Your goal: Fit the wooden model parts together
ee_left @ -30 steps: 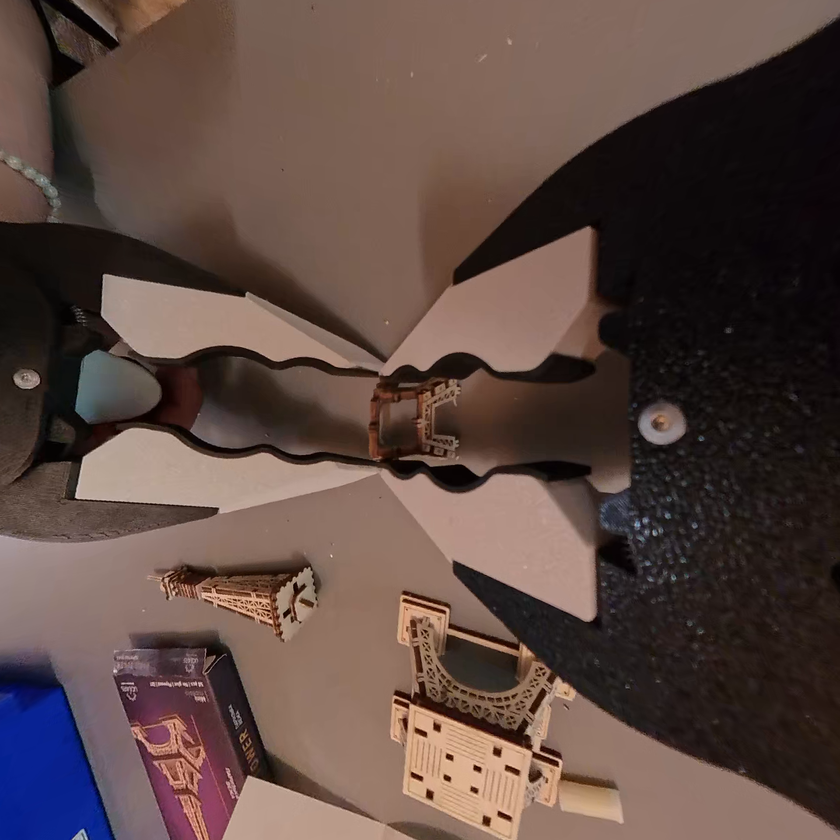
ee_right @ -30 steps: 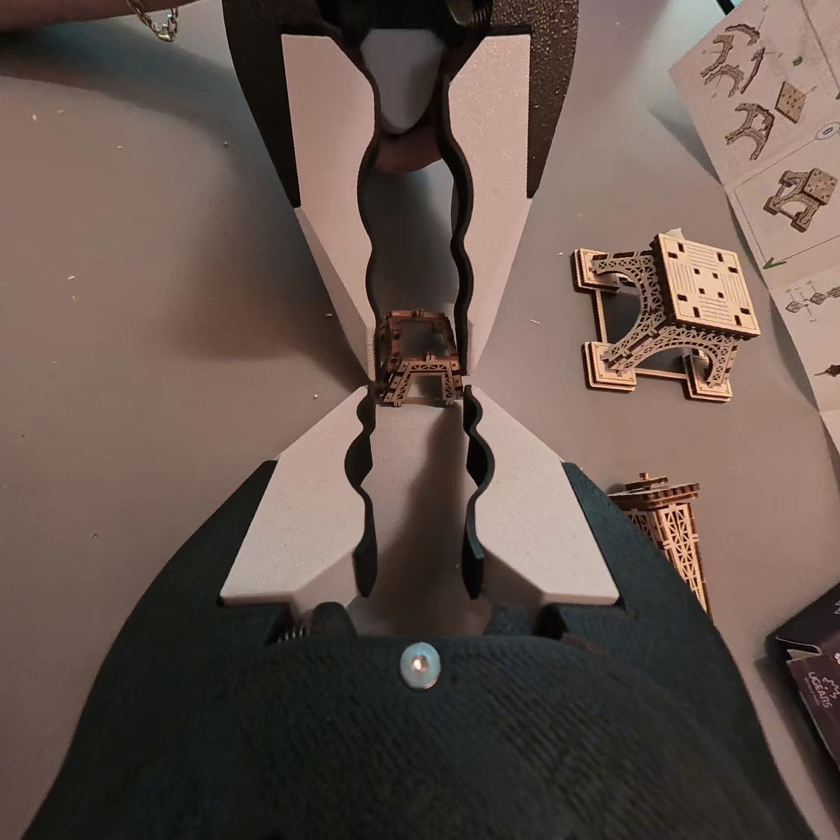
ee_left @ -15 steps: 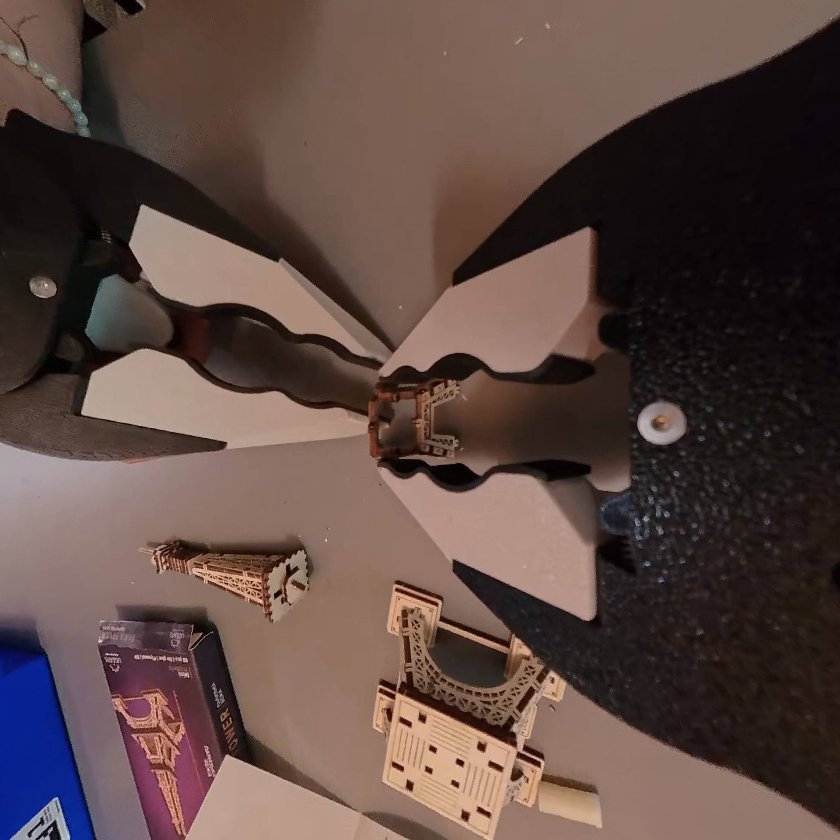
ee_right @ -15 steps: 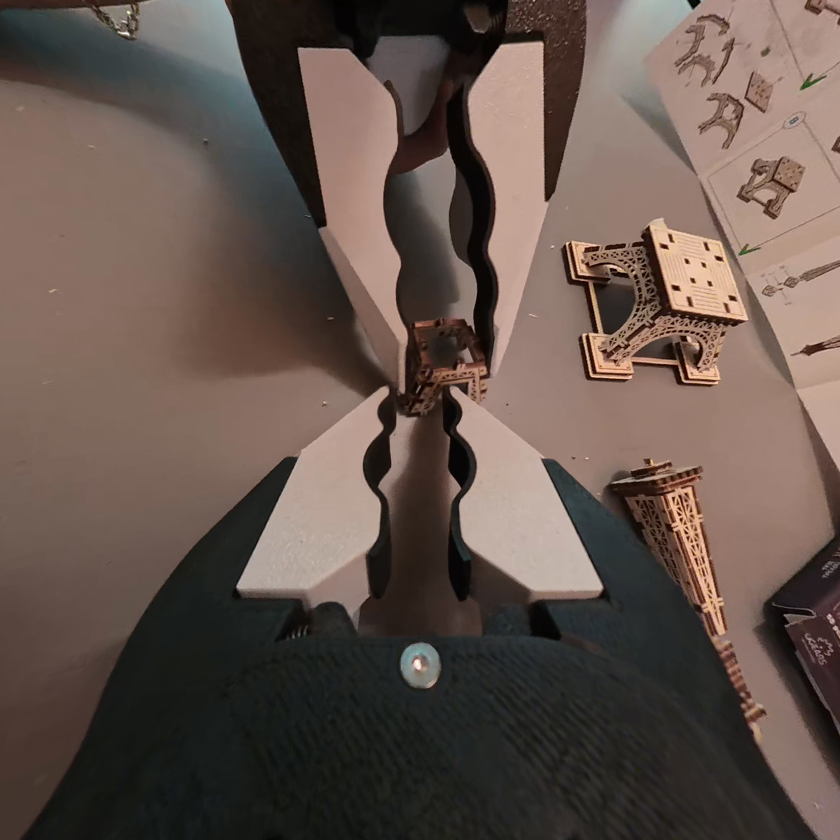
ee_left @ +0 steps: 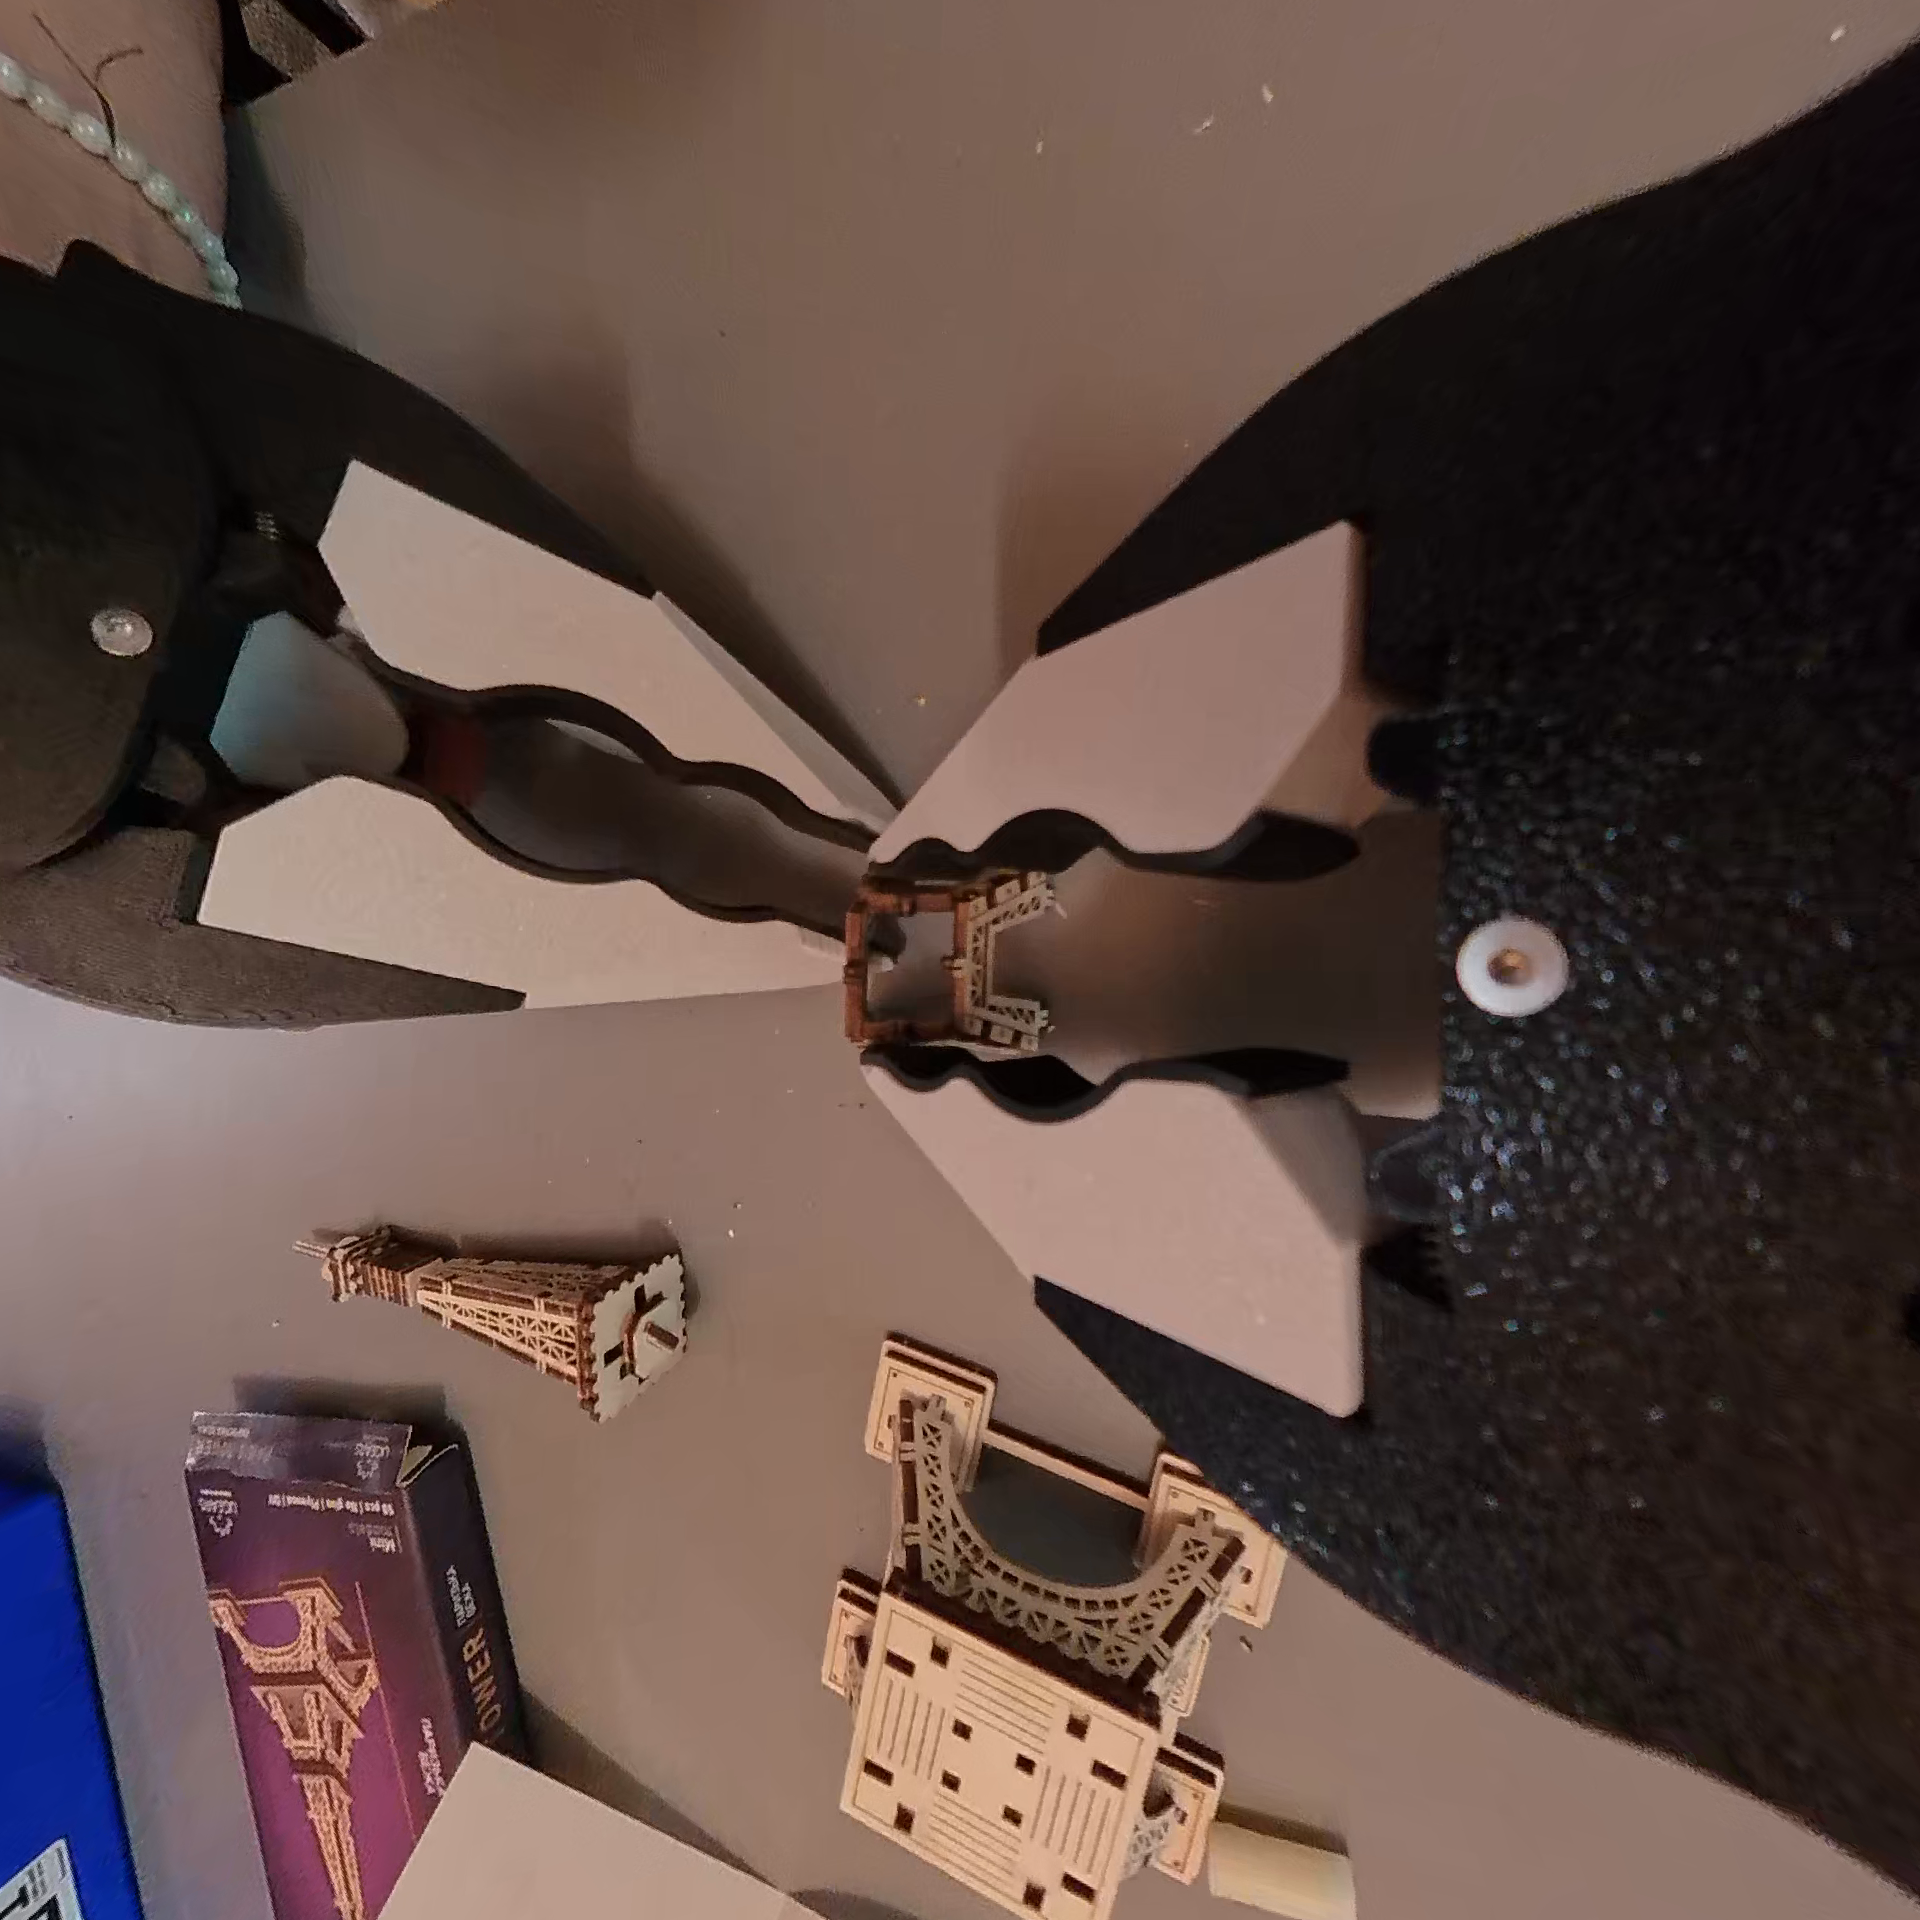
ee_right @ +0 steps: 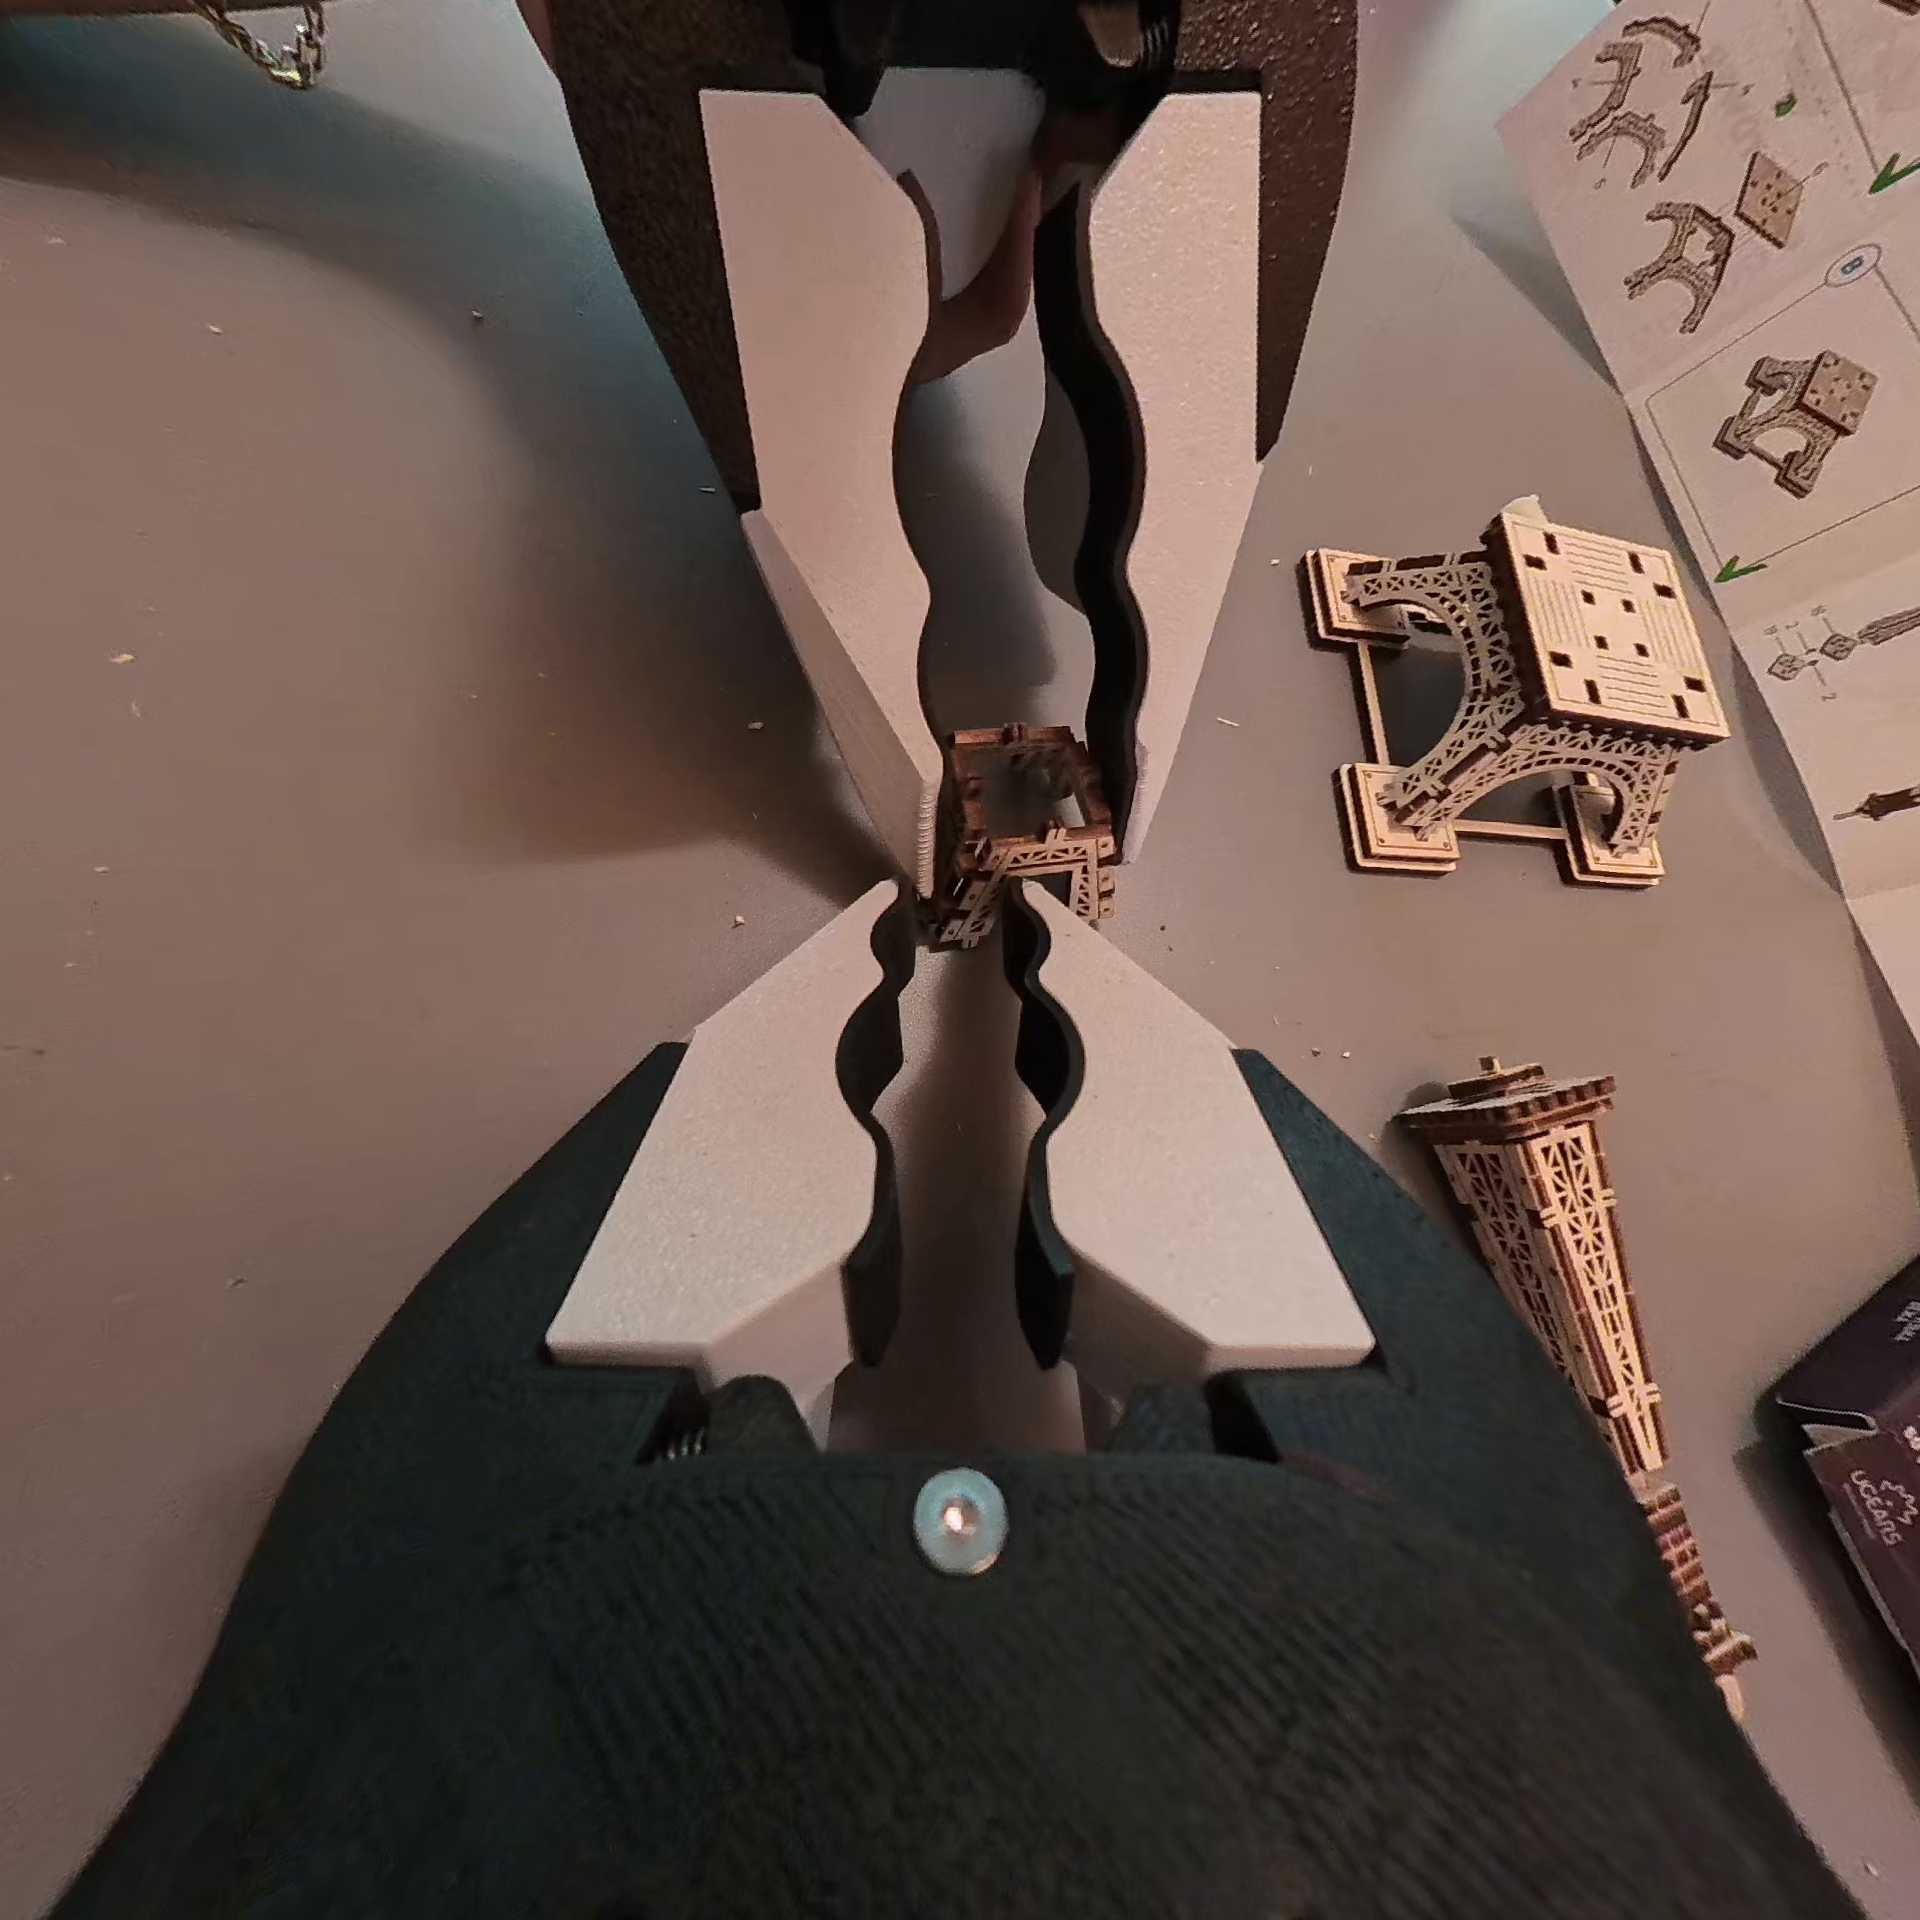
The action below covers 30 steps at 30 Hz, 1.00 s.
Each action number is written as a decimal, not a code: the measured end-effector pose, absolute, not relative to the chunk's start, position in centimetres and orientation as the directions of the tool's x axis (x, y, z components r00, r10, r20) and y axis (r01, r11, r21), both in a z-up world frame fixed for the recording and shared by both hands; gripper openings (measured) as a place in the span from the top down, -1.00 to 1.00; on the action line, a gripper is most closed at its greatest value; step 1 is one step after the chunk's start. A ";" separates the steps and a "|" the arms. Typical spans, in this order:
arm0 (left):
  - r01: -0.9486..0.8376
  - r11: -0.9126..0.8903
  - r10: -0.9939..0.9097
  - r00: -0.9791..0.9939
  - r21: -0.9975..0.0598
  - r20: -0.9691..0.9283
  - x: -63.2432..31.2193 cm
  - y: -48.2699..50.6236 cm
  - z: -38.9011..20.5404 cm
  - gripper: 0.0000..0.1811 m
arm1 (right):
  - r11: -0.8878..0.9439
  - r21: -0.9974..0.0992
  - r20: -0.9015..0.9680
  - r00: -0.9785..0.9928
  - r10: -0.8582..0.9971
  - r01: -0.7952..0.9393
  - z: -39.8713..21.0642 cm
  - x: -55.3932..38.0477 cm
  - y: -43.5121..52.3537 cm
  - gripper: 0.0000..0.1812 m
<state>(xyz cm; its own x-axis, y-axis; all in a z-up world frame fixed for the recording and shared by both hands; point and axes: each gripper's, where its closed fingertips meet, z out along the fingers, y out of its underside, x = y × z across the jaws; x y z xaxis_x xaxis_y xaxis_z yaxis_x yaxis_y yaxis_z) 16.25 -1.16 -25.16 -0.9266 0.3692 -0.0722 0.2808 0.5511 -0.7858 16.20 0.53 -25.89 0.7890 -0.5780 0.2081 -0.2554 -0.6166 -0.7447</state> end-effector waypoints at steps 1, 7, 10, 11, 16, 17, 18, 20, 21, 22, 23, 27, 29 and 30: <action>0.277 0.553 0.368 -0.927 -0.786 -0.068 16.2 -1.2 -25.2 0.68 | -0.618 -0.744 0.210 0.789 -0.578 -0.254 -25.9 16.2 0.5 0.84; 0.276 0.550 0.365 -0.928 -0.788 -0.070 16.3 -1.2 -25.1 0.67 | -0.613 -0.746 0.203 0.789 -0.580 -0.258 -25.9 16.3 0.5 0.83; 0.321 0.527 0.366 -0.921 -0.787 -0.131 16.5 -1.2 -25.0 0.67 | -0.596 -0.752 0.170 0.790 -0.589 -0.283 -25.9 16.4 0.5 0.83; 0.327 0.524 0.367 -0.920 -0.786 -0.138 16.5 -1.2 -25.0 0.67 | -0.597 -0.751 0.173 0.788 -0.590 -0.282 -25.9 16.4 0.5 0.83; 0.360 0.522 0.365 -0.914 -0.773 -0.179 16.6 -1.1 -24.9 0.64 | -0.604 -0.749 0.192 0.785 -0.589 -0.270 -25.9 16.4 0.5 0.83; 0.364 0.519 0.366 -0.912 -0.774 -0.184 16.6 -1.0 -24.9 0.64 | -0.604 -0.750 0.191 0.784 -0.590 -0.272 -25.9 16.4 0.5 0.83; 0.362 0.511 0.370 -0.911 -0.780 -0.180 16.6 -0.9 -24.7 0.62 | -0.602 -0.750 0.186 0.786 -0.590 -0.275 -25.9 16.4 0.5 0.84; 0.333 0.504 0.382 -0.914 -0.797 -0.140 16.4 -0.6 -24.5 0.58 | -0.595 -0.751 0.171 0.787 -0.592 -0.285 -25.9 16.4 0.5 0.85; 0.323 0.501 0.367 -0.920 -0.803 -0.141 16.7 -0.6 -24.3 0.66 | -0.593 -0.752 0.164 0.788 -0.593 -0.289 -25.9 16.4 0.5 0.85; 0.325 0.497 0.363 -0.920 -0.804 -0.148 16.8 -0.7 -24.3 0.71 | -0.590 -0.752 0.166 0.781 -0.602 -0.295 -25.9 16.5 0.4 0.85; 0.330 0.493 0.362 -0.919 -0.805 -0.155 16.8 -0.7 -24.3 0.71 | -0.590 -0.751 0.167 0.779 -0.605 -0.297 -25.9 16.6 0.3 0.85; 0.311 0.502 0.353 -0.925 -0.807 -0.137 16.8 -0.9 -24.4 0.70 | -0.584 -0.752 0.156 0.780 -0.607 -0.304 -26.0 16.6 0.3 0.85; 0.311 0.508 0.350 -0.927 -0.803 -0.137 16.9 -1.0 -24.6 0.69 | -0.574 -0.754 0.131 0.783 -0.608 -0.319 -26.0 16.6 0.3 0.84; 0.315 0.508 0.349 -0.926 -0.802 -0.143 16.8 -1.0 -24.6 0.69 | -0.569 -0.755 0.121 0.784 -0.609 -0.326 -26.0 16.6 0.3 0.84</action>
<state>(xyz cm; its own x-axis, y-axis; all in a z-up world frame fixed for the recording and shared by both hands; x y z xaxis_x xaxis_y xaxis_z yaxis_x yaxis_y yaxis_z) 16.84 -1.02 -24.63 -0.9260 0.3494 -0.1429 0.3153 0.5077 -0.8018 16.61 0.31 -25.96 0.7836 -0.6093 0.1214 -0.3259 -0.5695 -0.7546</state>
